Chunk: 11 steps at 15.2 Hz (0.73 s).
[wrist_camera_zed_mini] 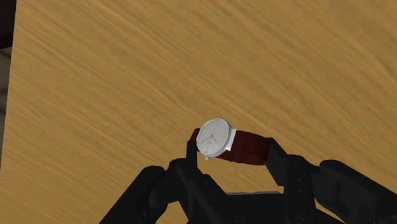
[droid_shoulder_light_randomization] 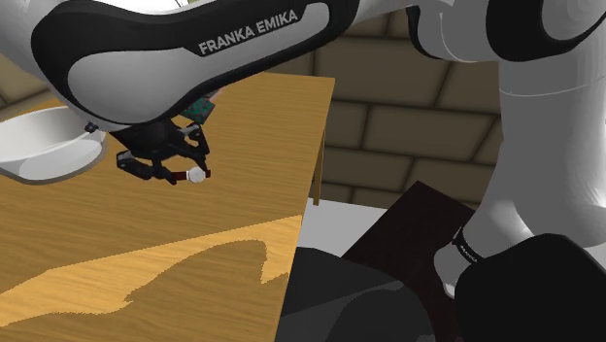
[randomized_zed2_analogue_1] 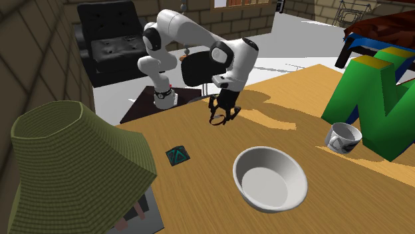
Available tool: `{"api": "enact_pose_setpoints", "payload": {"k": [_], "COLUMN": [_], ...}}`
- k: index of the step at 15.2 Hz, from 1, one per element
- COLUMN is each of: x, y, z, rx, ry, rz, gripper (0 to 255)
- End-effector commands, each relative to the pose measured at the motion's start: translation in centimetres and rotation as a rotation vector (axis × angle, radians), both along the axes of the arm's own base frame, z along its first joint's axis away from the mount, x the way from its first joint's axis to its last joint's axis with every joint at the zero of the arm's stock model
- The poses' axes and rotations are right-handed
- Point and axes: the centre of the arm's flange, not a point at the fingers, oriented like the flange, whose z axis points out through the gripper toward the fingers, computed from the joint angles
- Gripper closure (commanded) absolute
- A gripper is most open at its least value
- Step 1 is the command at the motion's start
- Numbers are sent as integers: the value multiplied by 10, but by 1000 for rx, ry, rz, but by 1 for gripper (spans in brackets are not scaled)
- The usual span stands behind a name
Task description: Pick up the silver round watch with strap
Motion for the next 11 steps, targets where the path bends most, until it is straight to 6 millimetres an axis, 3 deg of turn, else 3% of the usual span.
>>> {"api": "enact_pose_setpoints", "payload": {"k": [1,11], "x": [0,0], "y": [0,0], "z": [9,62], "rx": [0,0], "ry": [0,0], "rz": [0,0], "gripper": [255,255]}}
